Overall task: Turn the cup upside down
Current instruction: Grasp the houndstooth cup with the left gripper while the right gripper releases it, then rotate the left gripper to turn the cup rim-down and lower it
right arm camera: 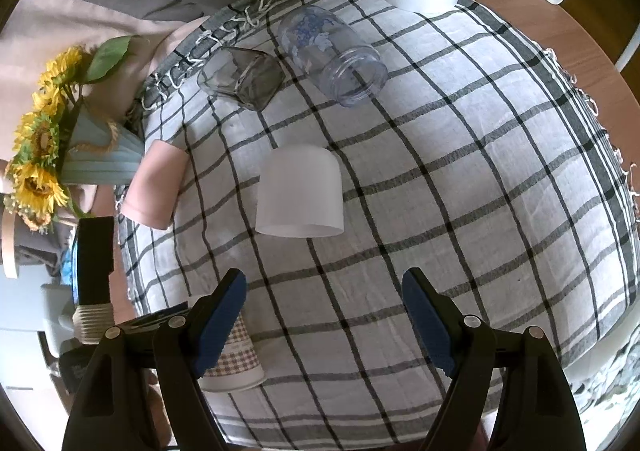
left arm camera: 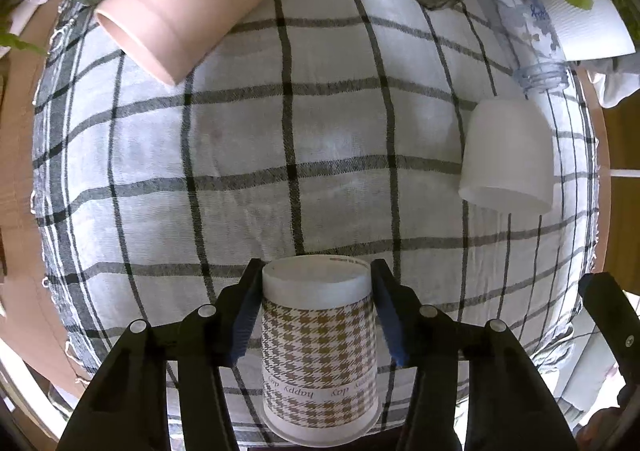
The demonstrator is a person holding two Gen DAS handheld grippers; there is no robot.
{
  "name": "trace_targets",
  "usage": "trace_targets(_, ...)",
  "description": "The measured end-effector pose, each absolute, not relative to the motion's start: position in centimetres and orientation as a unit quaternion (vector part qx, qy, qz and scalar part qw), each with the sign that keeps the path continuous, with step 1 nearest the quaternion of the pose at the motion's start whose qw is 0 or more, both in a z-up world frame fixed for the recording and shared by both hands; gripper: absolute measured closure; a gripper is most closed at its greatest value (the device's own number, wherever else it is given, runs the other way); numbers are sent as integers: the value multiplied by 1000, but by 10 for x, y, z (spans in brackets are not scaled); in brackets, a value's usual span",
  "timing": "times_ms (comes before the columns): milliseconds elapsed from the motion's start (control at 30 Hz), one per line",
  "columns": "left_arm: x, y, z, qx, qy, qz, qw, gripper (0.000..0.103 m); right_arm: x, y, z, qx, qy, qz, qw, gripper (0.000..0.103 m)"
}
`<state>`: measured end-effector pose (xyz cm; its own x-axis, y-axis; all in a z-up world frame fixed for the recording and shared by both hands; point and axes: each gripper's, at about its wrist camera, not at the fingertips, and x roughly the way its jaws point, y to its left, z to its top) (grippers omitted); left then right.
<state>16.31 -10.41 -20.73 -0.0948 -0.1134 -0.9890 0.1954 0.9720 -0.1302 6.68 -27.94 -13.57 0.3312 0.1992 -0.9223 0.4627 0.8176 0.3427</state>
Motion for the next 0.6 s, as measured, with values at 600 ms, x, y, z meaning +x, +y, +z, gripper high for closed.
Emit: trace_targets(600,158,-98,-141,10,632,-129,764,51,58,-277,-110,283,547,-76,784,23)
